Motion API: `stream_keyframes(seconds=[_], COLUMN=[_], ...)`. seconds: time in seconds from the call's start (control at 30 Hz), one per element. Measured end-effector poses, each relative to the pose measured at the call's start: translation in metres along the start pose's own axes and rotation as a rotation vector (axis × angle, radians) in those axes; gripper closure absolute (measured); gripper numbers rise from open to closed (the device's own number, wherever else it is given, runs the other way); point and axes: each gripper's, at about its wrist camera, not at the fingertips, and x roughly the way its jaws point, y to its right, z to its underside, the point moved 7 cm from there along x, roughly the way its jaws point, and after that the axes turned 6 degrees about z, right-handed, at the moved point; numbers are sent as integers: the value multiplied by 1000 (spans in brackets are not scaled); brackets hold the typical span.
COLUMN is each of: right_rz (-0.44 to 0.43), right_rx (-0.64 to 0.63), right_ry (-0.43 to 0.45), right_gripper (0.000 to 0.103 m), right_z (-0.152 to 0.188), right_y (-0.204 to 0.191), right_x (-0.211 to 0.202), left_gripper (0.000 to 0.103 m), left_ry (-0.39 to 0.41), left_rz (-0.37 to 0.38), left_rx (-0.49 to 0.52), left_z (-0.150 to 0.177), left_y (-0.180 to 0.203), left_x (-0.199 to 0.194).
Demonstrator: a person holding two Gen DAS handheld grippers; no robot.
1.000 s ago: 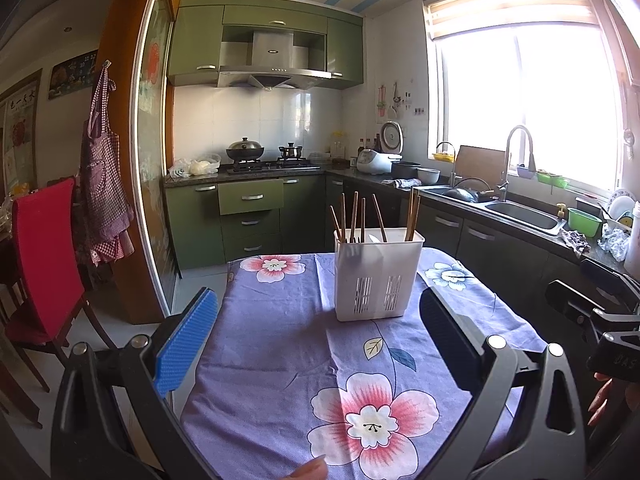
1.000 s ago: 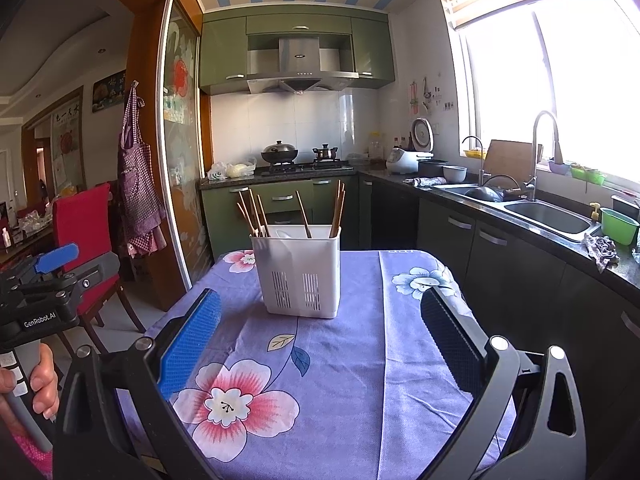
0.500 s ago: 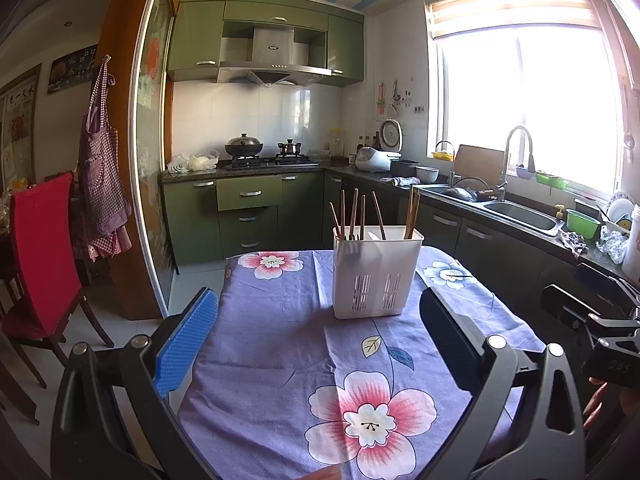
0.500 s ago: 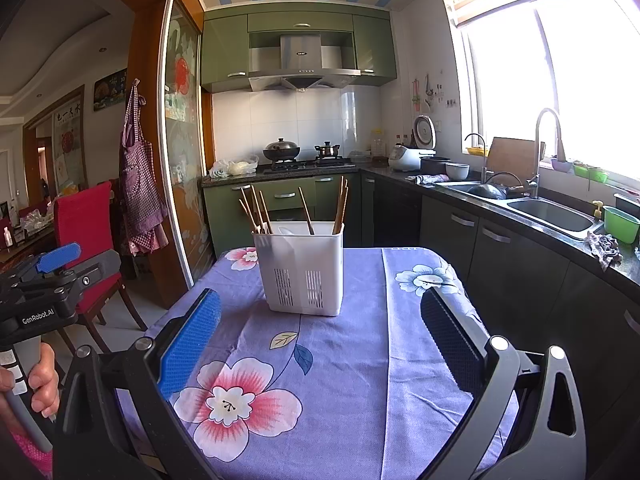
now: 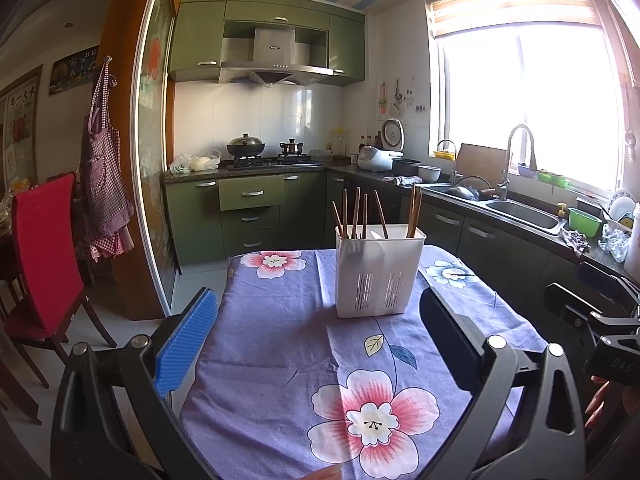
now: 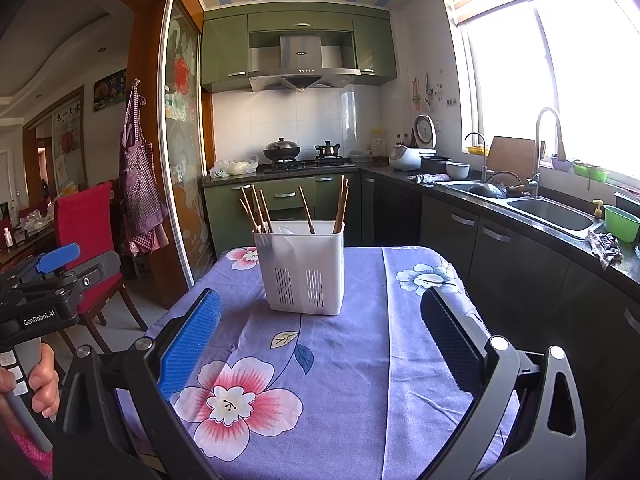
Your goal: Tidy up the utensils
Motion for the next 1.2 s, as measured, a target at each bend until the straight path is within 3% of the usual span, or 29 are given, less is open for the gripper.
stream_keyframes(seconds=[0.6,0.87,1.2], right_rz=[-1,-2,1], right_rx=[-2,-3,3], right_ry=[-1,-10,-23], right_gripper=[5,5,5], right_z=[2,5,5], right_y=[-2,-2,1], right_x=[0,3,7], left_gripper=[7,7,7], left_ry=[-13,22,-33], left_rz=[25,-24,19], left_rx=[-15,53,12], left_z=[2,0,3], left_y=[1,8,1], left_x=[-1,-3,7])
